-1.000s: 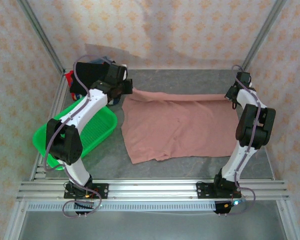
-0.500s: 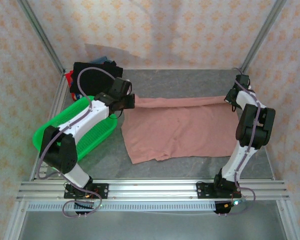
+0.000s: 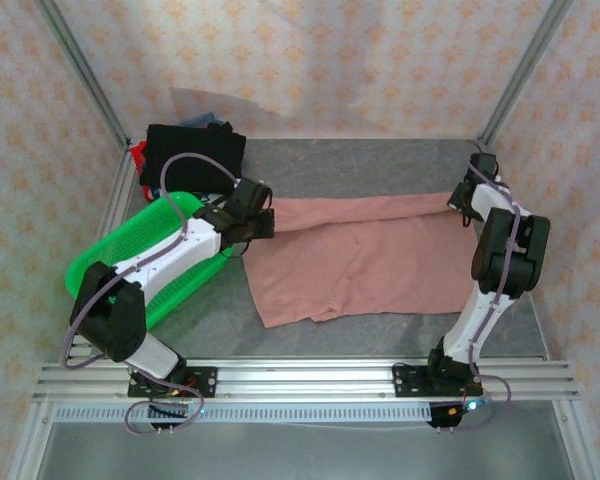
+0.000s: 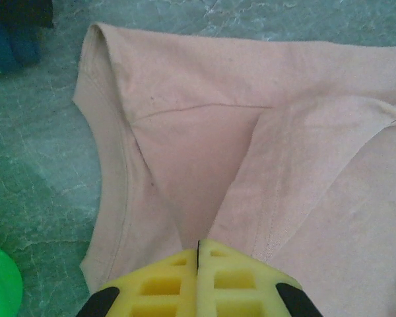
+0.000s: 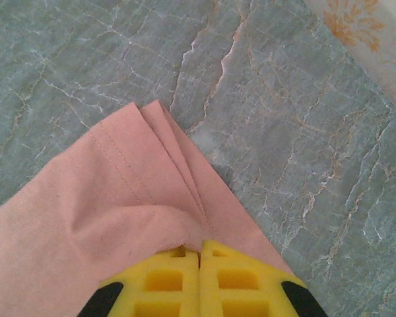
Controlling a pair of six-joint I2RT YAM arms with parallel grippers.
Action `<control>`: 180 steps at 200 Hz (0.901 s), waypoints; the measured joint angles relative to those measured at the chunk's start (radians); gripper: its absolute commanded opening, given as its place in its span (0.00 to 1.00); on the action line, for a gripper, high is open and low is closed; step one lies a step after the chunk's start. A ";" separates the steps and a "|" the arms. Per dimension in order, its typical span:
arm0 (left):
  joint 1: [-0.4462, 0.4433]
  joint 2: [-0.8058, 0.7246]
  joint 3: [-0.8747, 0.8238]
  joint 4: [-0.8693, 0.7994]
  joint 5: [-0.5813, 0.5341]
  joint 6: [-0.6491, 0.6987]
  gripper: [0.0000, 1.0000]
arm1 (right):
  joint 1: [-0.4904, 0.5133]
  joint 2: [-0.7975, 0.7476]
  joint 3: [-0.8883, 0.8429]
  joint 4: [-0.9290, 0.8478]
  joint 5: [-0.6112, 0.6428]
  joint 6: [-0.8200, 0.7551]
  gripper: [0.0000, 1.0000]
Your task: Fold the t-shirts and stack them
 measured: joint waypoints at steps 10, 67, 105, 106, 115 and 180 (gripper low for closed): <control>-0.008 0.000 -0.014 0.002 -0.003 -0.010 0.00 | 0.000 0.000 -0.004 0.000 0.000 0.000 0.00; -0.039 -0.002 -0.102 0.005 -0.004 -0.067 0.02 | 0.000 0.000 -0.010 0.000 0.007 0.000 0.00; -0.050 -0.006 -0.148 0.012 -0.001 -0.105 0.40 | 0.000 0.000 -0.023 -0.001 0.012 0.007 0.21; -0.050 -0.008 -0.150 0.011 -0.002 -0.098 0.40 | 0.000 0.000 -0.024 -0.001 0.012 0.007 0.22; -0.053 -0.016 -0.165 0.014 0.001 -0.116 0.45 | 0.000 0.000 -0.028 -0.002 0.014 0.006 0.31; -0.053 -0.105 -0.093 -0.003 0.014 -0.131 0.67 | 0.000 -0.109 -0.051 -0.046 -0.010 0.034 0.69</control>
